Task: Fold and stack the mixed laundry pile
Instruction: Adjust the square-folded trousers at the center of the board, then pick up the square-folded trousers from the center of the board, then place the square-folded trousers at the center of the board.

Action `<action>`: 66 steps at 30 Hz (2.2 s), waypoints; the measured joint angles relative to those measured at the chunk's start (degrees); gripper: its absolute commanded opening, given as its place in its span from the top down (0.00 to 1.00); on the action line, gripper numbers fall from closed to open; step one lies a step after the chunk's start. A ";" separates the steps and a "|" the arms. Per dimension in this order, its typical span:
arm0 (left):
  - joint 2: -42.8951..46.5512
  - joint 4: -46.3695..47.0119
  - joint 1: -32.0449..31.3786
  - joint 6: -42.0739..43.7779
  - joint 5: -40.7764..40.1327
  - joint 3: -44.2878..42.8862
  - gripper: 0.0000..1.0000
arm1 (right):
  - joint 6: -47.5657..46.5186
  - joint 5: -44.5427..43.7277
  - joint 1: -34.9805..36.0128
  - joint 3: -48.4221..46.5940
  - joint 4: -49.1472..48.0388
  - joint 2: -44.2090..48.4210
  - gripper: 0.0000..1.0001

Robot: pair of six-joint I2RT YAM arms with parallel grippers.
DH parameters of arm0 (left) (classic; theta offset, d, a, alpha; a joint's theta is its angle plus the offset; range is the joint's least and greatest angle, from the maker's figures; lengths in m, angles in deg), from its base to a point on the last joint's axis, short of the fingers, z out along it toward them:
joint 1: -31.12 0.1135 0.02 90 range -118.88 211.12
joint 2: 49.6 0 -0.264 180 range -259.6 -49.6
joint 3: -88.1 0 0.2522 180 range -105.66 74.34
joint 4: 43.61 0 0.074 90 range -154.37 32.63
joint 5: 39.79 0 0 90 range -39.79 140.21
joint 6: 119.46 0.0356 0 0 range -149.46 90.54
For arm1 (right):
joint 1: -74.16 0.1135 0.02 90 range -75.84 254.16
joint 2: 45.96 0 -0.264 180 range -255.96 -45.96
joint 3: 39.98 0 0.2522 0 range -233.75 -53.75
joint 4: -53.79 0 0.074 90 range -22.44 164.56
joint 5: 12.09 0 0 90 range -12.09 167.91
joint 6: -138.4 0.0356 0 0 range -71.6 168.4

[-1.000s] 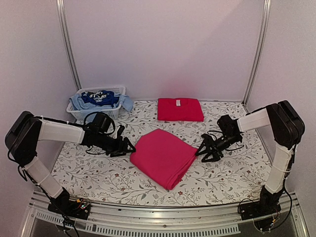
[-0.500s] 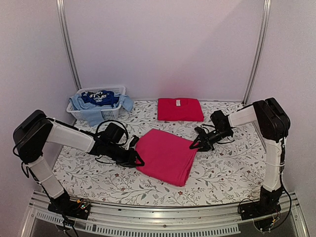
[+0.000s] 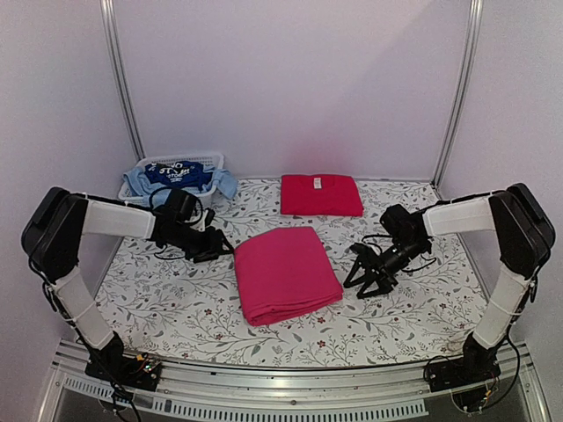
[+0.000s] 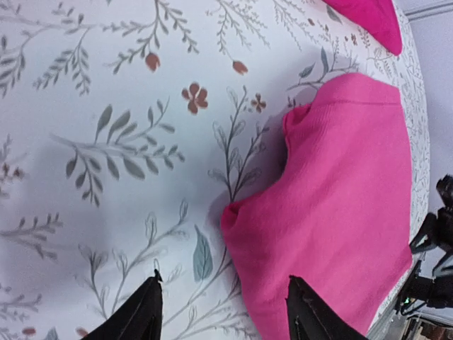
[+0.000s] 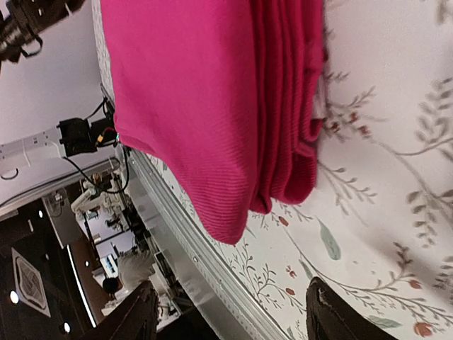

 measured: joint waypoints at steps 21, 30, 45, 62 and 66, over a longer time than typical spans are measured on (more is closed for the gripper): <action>15.47 7.93 -14.12 -23.61 4.26 20.48 0.39 | 2.34 -4.15 3.15 -19.32 -2.51 -17.14 0.63; 7.04 11.50 -14.64 -25.49 4.37 16.68 0.76 | 5.09 -2.54 3.87 -18.27 -4.72 -18.38 1.00; 4.13 -3.02 -18.12 -17.88 -5.09 -2.84 1.00 | 9.66 -16.22 3.08 -19.82 -3.65 -10.32 1.00; -17.49 -6.67 -15.04 1.16 -15.39 -43.69 1.00 | 5.33 -31.32 -7.48 -42.86 1.27 -6.91 1.00; -25.05 -3.76 -12.00 3.08 -12.98 -53.27 1.00 | 3.52 -33.38 -9.11 -50.75 -0.07 -12.07 1.00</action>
